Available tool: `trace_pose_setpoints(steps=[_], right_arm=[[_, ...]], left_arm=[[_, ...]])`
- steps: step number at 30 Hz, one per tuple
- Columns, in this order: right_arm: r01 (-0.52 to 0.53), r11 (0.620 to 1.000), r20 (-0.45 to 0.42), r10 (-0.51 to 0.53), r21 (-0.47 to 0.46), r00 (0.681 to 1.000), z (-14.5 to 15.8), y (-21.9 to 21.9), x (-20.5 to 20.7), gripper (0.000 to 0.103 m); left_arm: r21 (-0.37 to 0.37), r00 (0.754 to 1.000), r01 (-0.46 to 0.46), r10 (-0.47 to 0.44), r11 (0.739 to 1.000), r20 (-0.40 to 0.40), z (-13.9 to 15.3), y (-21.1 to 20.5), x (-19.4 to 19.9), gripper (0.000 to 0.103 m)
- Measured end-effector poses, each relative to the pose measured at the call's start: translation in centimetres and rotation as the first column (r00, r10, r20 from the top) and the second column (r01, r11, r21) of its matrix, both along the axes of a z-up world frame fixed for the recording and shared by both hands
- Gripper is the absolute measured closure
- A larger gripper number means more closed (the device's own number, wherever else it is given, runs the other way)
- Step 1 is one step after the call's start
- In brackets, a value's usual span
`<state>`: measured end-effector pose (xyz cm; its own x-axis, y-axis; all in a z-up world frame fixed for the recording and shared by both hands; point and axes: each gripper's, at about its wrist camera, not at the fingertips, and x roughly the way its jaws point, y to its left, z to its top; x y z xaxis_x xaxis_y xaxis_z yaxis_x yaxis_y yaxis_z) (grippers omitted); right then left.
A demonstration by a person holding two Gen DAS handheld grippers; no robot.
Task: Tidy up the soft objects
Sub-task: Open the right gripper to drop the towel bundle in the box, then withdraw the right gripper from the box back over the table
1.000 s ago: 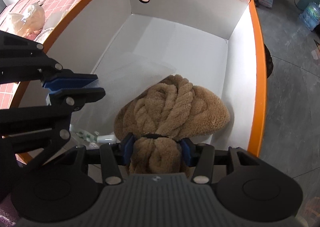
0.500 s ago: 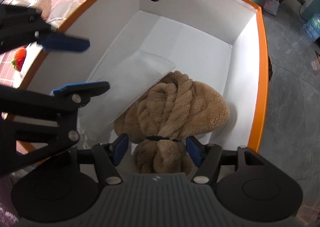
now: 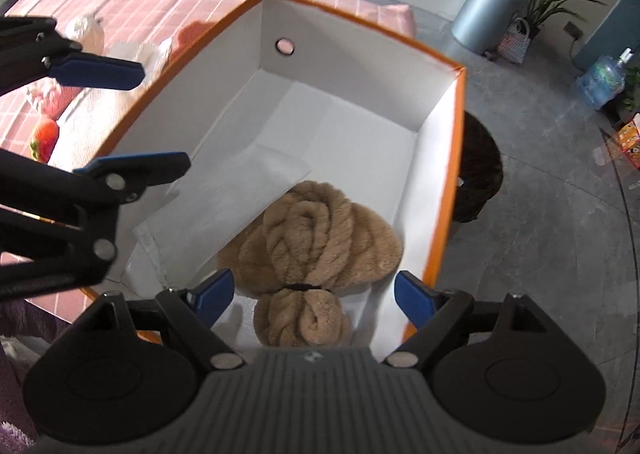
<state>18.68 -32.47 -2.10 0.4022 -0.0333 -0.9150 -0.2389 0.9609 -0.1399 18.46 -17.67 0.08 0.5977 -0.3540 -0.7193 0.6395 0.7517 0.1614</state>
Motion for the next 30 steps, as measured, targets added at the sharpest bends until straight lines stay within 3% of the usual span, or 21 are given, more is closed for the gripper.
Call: trace_pose_setpoints(steps=[7,17,23,30], right_arm=[[0.089,0.996,0.120,-0.091,0.022,0.989,1.7,-1.1,-2.3,0.006],[0.103,0.985,0.229,-0.133,0.140,0.964,3.3,-0.8,-5.8,0.006],[0.072,0.948,0.333,-0.179,0.310,0.926,3.5,0.9,-8.2,0.003],[-0.039,0.949,0.515,-0.135,0.313,0.846,3.2,5.7,-10.9,0.003]], left_arm=[[-0.108,0.996,-0.014,0.024,0.994,0.088,2.0,1.6,-1.7,0.027],[-0.248,0.985,-0.030,0.072,0.968,0.159,3.8,4.1,-4.3,0.027],[-0.396,0.977,-0.086,0.156,0.914,0.148,4.0,6.8,-5.5,0.027],[-0.457,0.947,-0.202,0.292,0.866,0.135,3.6,10.6,-6.8,0.028]])
